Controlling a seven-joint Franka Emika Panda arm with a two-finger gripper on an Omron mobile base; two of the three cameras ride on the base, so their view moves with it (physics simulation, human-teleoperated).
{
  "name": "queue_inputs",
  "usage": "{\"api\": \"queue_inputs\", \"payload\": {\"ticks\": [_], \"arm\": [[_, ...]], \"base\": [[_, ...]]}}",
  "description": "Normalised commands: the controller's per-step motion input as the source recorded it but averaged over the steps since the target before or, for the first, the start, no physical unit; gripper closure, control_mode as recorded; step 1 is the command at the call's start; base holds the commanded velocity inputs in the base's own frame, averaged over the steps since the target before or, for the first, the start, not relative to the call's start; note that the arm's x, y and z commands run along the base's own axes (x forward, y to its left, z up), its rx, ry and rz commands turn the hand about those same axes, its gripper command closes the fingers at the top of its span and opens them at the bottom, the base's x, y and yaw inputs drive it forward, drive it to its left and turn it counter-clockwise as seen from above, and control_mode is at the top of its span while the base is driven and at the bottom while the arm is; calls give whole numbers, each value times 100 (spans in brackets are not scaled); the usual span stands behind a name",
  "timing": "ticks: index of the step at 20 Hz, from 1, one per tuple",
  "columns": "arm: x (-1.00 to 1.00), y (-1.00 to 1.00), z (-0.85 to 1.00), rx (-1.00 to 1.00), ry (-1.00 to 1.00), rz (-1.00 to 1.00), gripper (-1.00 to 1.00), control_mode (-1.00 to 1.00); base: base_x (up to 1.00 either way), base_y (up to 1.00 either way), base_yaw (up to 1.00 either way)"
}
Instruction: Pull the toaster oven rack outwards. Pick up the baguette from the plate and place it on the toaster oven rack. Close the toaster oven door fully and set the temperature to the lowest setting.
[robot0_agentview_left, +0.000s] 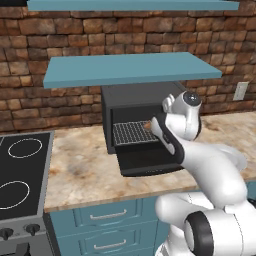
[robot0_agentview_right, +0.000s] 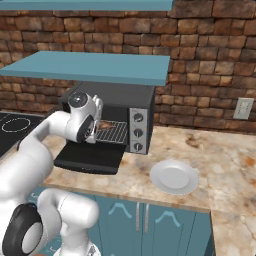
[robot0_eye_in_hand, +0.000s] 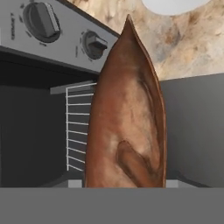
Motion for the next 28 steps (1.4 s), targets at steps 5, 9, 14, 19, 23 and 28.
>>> {"api": "queue_inputs", "payload": {"ticks": [5, 9, 14, 19, 23, 28], "arm": [[6, 0, -20, 8, -10, 0, 100, -100], [11, 0, 0, 0, -22, 0, 100, -100], [10, 0, 0, 1, -15, 1, 100, -100], [25, 0, -5, 2, 5, 6, 100, -100], [28, 0, -14, 2, 0, 8, 100, -100], [26, 0, -22, 3, 0, 8, 100, -100]], "base": [[0, 0, 0], [0, 0, 0], [0, 0, 0], [0, 0, 0], [0, 0, 0], [0, 0, 0]]}}
